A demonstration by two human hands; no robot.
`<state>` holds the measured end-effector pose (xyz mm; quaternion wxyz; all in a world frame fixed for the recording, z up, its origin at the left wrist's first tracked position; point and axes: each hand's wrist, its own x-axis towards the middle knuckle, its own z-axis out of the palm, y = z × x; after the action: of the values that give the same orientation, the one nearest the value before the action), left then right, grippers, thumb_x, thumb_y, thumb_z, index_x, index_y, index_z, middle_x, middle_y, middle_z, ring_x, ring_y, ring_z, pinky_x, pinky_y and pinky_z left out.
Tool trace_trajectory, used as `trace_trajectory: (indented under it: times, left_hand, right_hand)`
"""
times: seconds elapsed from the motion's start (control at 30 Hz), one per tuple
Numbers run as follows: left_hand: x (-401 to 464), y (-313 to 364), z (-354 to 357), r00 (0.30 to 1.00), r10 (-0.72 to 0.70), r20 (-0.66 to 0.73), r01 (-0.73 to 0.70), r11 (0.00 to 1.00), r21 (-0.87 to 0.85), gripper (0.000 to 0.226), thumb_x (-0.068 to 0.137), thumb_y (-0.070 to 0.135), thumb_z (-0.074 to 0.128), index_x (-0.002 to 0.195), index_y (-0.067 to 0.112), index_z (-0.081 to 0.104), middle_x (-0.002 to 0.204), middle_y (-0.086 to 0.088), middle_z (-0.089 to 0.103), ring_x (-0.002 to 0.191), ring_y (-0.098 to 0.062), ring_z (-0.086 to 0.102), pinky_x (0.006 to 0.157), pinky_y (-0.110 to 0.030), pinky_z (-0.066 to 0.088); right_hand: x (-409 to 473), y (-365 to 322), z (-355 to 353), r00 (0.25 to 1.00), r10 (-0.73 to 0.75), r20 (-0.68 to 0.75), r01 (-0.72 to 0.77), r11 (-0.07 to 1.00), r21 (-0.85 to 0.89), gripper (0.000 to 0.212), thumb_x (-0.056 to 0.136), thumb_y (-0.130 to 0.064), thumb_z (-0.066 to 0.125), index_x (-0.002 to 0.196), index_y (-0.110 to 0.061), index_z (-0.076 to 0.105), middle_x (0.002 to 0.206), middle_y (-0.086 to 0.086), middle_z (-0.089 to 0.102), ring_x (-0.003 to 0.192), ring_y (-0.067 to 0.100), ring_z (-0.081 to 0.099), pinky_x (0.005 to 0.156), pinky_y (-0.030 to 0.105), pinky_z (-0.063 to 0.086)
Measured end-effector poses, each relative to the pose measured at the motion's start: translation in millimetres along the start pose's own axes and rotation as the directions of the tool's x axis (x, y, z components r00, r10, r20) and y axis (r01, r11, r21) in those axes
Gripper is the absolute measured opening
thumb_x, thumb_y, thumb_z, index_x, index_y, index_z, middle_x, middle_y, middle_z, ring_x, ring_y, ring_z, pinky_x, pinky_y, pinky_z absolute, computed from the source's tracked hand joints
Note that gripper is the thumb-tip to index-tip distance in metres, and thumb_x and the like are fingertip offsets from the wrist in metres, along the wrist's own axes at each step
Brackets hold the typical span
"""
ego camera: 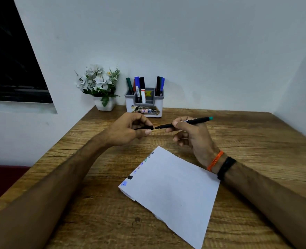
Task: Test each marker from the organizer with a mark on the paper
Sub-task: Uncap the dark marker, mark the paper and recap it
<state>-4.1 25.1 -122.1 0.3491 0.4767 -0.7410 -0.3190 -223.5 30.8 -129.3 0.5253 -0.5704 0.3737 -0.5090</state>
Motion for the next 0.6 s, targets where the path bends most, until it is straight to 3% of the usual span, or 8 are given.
trace_trajectory:
  times: [0.4,0.5,0.6]
  left_hand:
    - [0.3,2.9,5.9,1.0,0.016,0.003,-0.016,0.998,-0.057,0.016,0.086,0.005,0.068,0.101,0.001,0.064,0.09,-0.014,0.068,0.069,-0.01,0.064,0.067,-0.02,0.053]
    - [0.0,4.8,5.8,0.999,0.038,-0.005,-0.038,0.999,-0.034,0.018,0.085,0.008,0.069,0.101,0.001,0.066,0.091,-0.014,0.068,0.069,-0.011,0.063,0.067,-0.022,0.054]
    - [-0.2,4.6,4.1,0.999,0.047,-0.017,-0.047,0.999,-0.017,0.018,0.085,0.012,0.07,0.101,0.004,0.068,0.093,-0.017,0.068,0.072,-0.015,0.062,0.067,-0.024,0.054]
  right_hand:
    - [-3.2,3.4,2.2,0.999,-0.025,0.03,0.026,0.999,-0.043,0.004,0.09,-0.013,0.068,0.088,-0.015,0.065,0.08,0.006,0.076,0.05,0.012,0.055,0.046,0.021,0.04]
    - [-3.2,5.3,0.9,0.999,-0.036,0.028,0.038,0.997,-0.072,0.009,0.085,-0.017,0.073,0.092,-0.011,0.072,0.074,0.003,0.072,0.05,0.011,0.051,0.047,0.021,0.039]
    - [-2.0,4.3,-3.4,0.997,0.016,0.07,-0.014,1.0,-0.024,0.018,0.093,-0.019,0.062,0.099,-0.009,0.076,0.084,0.009,0.074,0.054,0.013,0.051,0.048,0.021,0.038]
